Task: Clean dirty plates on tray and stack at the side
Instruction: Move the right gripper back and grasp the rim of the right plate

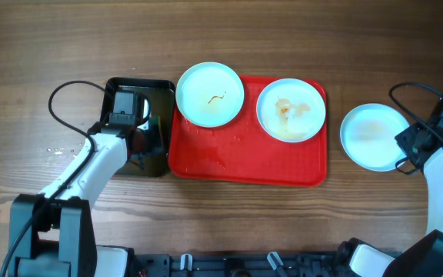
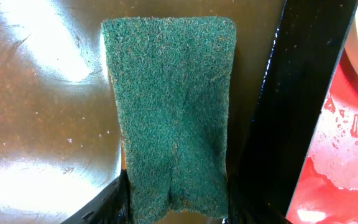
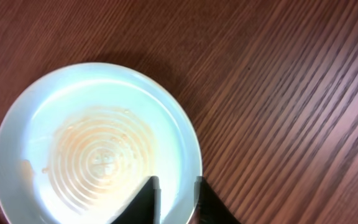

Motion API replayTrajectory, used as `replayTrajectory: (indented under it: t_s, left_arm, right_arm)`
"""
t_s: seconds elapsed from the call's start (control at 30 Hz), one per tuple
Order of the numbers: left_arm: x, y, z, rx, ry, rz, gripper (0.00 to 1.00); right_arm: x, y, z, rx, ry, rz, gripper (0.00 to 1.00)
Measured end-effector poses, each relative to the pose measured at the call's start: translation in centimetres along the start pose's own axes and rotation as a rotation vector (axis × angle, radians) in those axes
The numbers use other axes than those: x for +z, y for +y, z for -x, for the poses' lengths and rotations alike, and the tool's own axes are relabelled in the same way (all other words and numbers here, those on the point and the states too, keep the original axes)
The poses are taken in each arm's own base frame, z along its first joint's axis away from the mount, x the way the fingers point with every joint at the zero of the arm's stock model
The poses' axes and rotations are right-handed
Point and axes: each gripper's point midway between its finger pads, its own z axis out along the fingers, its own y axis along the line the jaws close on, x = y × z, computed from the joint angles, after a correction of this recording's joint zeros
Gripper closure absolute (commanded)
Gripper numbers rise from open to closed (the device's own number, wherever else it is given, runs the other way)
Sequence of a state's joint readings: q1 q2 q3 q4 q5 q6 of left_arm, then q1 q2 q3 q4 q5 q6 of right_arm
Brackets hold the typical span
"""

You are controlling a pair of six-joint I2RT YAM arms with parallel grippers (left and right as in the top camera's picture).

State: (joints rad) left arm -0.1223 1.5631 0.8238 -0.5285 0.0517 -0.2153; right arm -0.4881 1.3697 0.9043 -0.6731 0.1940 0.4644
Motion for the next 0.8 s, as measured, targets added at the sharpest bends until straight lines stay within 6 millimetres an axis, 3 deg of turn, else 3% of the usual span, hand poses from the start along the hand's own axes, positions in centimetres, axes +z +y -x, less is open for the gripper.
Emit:
replayTrajectory:
  t_s: [0.17, 0.27, 0.4, 0.53, 0.67, 0.8]
  left_arm:
    - [0.0, 0.0, 0.0, 0.000, 0.000, 0.000, 0.55]
    - [0.0, 0.0, 0.0, 0.000, 0.000, 0.000, 0.55]
    - [0.0, 0.0, 0.0, 0.000, 0.000, 0.000, 0.54]
    - [0.0, 0.0, 0.0, 0.000, 0.000, 0.000, 0.54]
    - [0.0, 0.0, 0.0, 0.000, 0.000, 0.000, 0.54]
    - [0.0, 0.0, -0.1, 0.000, 0.002, 0.001, 0.54]
  right_arm:
    - [-0.1, 1.4, -0.5, 0.005, 0.033, 0.079, 0.44]
    - [-1.2, 6.2, -1.2, -0.076, 0.086, 0.358, 0.42]
    - [-4.3, 11.6, -4.9, -0.243, 0.202, 0.659, 0.39]
    - [-5.9, 14.9, -9.2, -0.400, 0.267, 0.737, 0.41]
    - [-4.8, 16.7, -13.6, -0.469, 0.382, 0.712, 0.45]
    - [-2.0, 16.6, -16.8, -0.408, 0.495, 0.575, 0.46]
